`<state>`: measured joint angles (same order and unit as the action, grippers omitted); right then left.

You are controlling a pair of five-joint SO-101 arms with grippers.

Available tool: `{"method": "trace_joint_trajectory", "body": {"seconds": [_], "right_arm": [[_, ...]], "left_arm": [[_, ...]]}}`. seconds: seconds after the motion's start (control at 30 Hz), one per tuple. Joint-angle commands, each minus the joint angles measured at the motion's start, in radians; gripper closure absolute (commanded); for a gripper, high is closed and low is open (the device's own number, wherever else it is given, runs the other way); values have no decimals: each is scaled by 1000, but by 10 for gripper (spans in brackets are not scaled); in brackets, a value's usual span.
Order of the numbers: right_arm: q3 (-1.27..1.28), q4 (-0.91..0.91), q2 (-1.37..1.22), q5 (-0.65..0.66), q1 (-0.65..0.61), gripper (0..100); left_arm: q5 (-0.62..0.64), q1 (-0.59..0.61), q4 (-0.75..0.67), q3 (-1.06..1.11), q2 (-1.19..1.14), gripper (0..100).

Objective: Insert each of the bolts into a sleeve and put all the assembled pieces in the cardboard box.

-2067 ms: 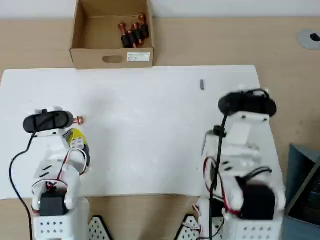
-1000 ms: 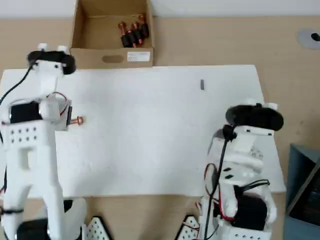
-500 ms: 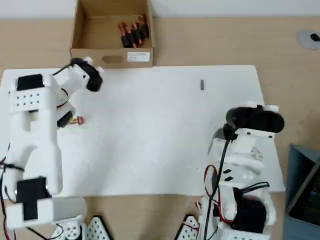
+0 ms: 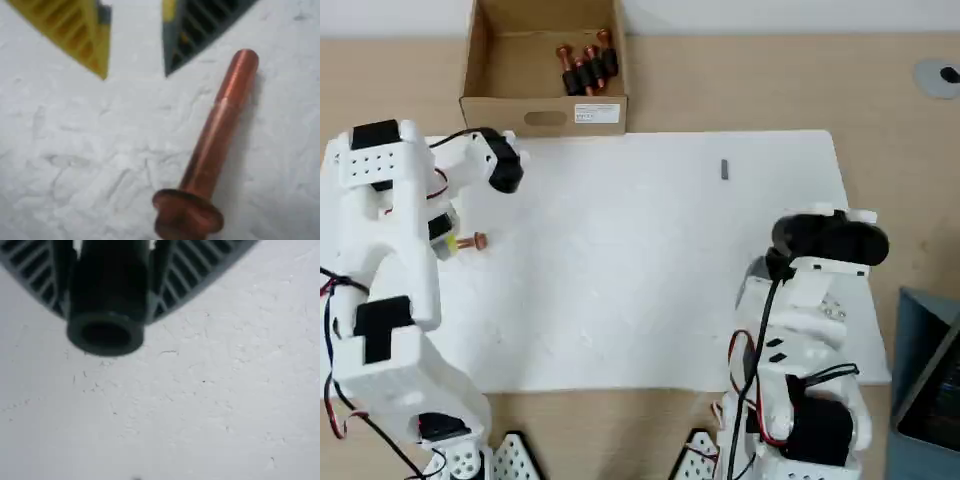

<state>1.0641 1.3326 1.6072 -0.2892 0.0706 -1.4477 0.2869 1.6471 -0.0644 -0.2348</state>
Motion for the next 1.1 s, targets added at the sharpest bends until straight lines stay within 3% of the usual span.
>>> {"method": "trace_joint_trajectory", "body": {"seconds": [0.0,0.27,0.57,0.97,1.07], "right_arm": [[-2,-20,7,5,10,989],[-2,-44,4,6,8,989],[-2,-57,1,8,5,989],[-2,-121,-2,8,4,989],[-2,-120,-2,8,4,989]], "left_arm": [[-28,-25,9,-49,-5,914],[-37,-61,3,-69,-79,914],[-31,-57,8,-267,-275,914],[-28,-54,8,-362,-470,921],[-28,-54,9,-361,-481,993]]}}
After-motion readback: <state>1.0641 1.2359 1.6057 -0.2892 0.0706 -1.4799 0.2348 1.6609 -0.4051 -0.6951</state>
